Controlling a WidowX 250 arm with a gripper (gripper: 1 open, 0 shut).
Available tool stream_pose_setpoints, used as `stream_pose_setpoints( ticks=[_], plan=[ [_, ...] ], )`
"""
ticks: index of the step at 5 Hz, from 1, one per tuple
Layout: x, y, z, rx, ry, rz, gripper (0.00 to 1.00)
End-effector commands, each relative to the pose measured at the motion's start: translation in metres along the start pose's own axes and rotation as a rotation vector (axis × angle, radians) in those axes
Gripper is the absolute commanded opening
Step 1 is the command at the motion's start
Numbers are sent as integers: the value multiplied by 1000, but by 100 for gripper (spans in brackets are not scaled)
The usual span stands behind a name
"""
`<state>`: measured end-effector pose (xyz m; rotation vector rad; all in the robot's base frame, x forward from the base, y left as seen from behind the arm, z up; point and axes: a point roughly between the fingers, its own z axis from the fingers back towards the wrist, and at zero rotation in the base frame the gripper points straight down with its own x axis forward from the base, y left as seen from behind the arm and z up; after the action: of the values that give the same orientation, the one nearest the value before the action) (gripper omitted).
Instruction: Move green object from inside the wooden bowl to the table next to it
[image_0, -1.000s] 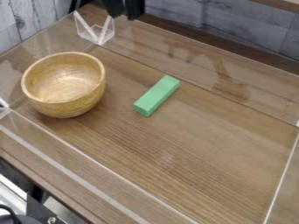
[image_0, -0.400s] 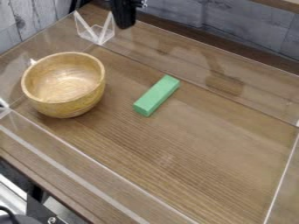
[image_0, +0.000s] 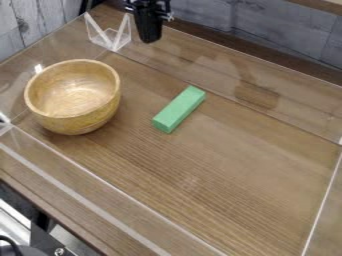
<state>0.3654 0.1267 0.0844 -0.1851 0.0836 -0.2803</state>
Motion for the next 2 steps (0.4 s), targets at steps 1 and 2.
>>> stream_pose_setpoints(
  ticks=[1,2],
  plan=[
    [1,5,16,39,-45,15,100],
    [-3,10,11,26,-40,50,100]
  ],
)
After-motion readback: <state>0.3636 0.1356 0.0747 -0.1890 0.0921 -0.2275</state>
